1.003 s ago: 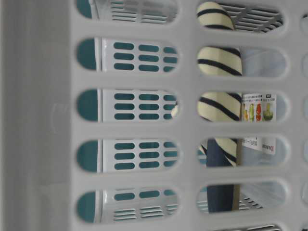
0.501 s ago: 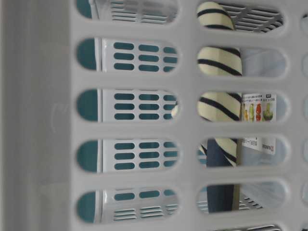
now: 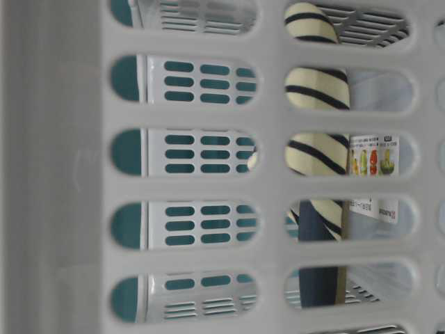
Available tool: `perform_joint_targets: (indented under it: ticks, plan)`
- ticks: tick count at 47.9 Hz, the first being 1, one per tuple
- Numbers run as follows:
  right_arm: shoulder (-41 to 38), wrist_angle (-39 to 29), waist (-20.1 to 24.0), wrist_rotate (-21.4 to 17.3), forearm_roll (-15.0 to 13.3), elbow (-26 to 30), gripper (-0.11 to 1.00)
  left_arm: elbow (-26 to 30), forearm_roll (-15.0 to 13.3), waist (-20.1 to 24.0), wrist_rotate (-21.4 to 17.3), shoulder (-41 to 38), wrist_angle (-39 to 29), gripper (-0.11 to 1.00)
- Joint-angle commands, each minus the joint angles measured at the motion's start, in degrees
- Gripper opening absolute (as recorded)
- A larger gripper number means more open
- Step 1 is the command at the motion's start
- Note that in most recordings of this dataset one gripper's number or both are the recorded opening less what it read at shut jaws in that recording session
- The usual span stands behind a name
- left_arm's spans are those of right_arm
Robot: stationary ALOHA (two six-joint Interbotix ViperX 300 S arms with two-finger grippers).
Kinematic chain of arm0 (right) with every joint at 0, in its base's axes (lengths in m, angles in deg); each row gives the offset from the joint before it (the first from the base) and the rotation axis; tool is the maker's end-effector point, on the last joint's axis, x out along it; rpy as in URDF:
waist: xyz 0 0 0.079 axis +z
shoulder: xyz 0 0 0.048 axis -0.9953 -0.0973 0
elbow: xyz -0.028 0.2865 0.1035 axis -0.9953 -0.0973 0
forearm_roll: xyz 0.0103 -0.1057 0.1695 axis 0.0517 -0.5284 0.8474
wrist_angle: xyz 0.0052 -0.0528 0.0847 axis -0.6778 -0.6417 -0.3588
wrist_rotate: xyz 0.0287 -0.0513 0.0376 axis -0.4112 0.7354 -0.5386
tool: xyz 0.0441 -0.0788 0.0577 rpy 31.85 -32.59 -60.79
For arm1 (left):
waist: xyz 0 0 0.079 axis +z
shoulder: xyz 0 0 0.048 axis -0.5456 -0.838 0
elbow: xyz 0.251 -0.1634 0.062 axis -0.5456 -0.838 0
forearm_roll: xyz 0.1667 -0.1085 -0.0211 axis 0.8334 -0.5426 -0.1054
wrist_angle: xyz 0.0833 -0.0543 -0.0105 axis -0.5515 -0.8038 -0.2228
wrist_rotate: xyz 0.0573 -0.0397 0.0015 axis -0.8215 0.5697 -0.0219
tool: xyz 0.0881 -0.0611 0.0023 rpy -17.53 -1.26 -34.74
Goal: Pick up the blue cloth from the shopping basket with the left arm.
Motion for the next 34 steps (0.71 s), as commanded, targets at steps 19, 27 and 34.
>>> perform_joint_targets:
  ticks: [19, 27, 34]
  plan:
    - [-0.3, 0.3, 0.2, -1.1, 0.2, 0.6, 0.00, 0.8, 0.2, 0.0, 0.0, 1.4, 0.1, 0.15]
    - [-0.3, 0.2, 0.2, -1.0, 0.1, 0.6, 0.00, 0.8, 0.2, 0.1, 0.0, 1.4, 0.1, 0.15]
    - [-0.3, 0.1, 0.2, -1.0, 0.2, 0.6, 0.00, 0.7, 0.2, 0.2, 0.0, 1.3, 0.1, 0.15]
